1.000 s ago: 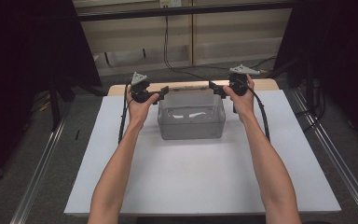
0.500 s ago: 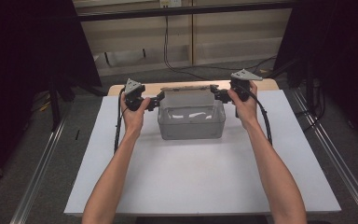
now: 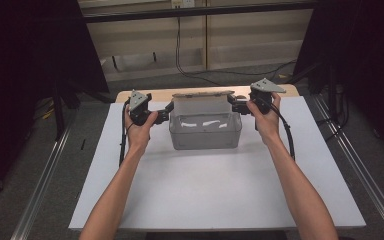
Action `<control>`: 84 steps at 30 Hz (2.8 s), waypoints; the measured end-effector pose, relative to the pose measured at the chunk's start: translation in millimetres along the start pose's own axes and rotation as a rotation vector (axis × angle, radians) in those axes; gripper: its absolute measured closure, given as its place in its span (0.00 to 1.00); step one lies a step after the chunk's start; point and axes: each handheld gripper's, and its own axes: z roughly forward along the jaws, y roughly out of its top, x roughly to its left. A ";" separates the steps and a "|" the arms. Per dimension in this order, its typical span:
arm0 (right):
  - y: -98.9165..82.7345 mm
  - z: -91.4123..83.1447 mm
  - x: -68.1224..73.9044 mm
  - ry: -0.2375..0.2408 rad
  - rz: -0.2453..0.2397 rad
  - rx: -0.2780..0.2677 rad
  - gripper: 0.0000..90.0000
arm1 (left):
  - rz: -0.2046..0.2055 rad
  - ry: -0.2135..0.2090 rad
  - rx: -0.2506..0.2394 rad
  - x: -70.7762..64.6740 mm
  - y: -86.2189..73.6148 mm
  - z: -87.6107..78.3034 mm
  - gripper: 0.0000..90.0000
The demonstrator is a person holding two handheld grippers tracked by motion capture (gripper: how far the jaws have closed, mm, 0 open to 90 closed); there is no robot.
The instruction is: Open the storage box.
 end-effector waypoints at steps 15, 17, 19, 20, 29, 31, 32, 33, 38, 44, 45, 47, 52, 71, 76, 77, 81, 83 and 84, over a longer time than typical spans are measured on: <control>-17.5 -30.9 5.7 -0.045 -0.023 -0.016 0.01 | 0.018 0.015 -0.019 -11.6 -8.4 -38.7 0.05; -19.0 -33.8 7.2 -0.056 -0.028 -0.019 0.01 | 0.027 0.008 -0.011 -14.0 -9.5 -41.7 0.05; -20.7 -37.0 8.0 -0.064 -0.034 -0.028 0.01 | 0.029 0.011 -0.006 -15.4 -11.4 -45.7 0.05; -21.5 -39.1 8.8 -0.064 -0.038 -0.032 0.01 | 0.030 0.013 -0.006 -16.2 -12.7 -47.9 0.05; -24.8 -61.2 21.7 -0.058 -0.063 -0.065 0.01 | 0.016 0.008 -0.001 -25.4 -25.5 -66.3 0.05; -25.9 -65.7 24.6 -0.062 -0.074 -0.068 0.00 | 0.037 0.013 0.001 -29.0 -28.2 -71.7 0.05; -26.5 -68.3 25.8 -0.066 -0.078 -0.070 0.00 | 0.038 0.008 -0.003 -30.2 -29.7 -74.6 0.05; -27.3 -70.8 26.9 -0.062 -0.071 -0.077 0.00 | 0.023 0.005 -0.010 -32.1 -31.4 -77.2 0.05; -33.8 -82.1 30.7 -0.056 -0.070 -0.087 0.00 | 0.025 0.005 -0.004 -37.0 -39.2 -88.7 0.05; -43.8 -96.9 32.2 -0.067 -0.069 -0.087 0.00 | -0.010 0.026 -0.003 -36.4 -46.5 -102.2 0.04; -45.6 -98.8 32.4 -0.071 -0.063 -0.095 0.00 | -0.022 0.030 0.000 -37.2 -47.1 -104.6 0.04; -47.8 -102.2 32.2 -0.076 -0.068 -0.092 0.00 | -0.018 0.020 -0.009 -40.9 -48.1 -110.4 0.04; -51.4 -113.8 35.4 -0.085 -0.085 -0.106 0.00 | 0.003 0.012 -0.008 -48.0 -52.8 -122.3 0.04; -75.8 -168.0 42.8 -0.102 -0.056 -0.103 0.00 | -0.020 0.037 -0.012 -50.5 -75.6 -173.4 0.04; -81.0 -181.3 42.0 -0.114 -0.058 -0.101 0.00 | -0.013 0.060 -0.019 -50.5 -76.8 -186.3 0.04; -81.2 -183.9 41.8 -0.117 -0.060 -0.106 0.00 | -0.012 0.064 -0.024 -50.1 -77.3 -189.1 0.04; -81.1 -195.0 39.4 -0.135 -0.053 -0.122 0.00 | -0.033 0.094 -0.020 -48.0 -80.7 -196.7 0.04; -83.8 -200.5 37.1 -0.144 -0.045 -0.118 0.00 | -0.040 0.101 -0.020 -46.6 -80.9 -199.3 0.04; -85.7 -203.1 36.2 -0.153 -0.044 -0.114 0.00 | -0.036 0.110 -0.020 -46.1 -80.8 -201.1 0.04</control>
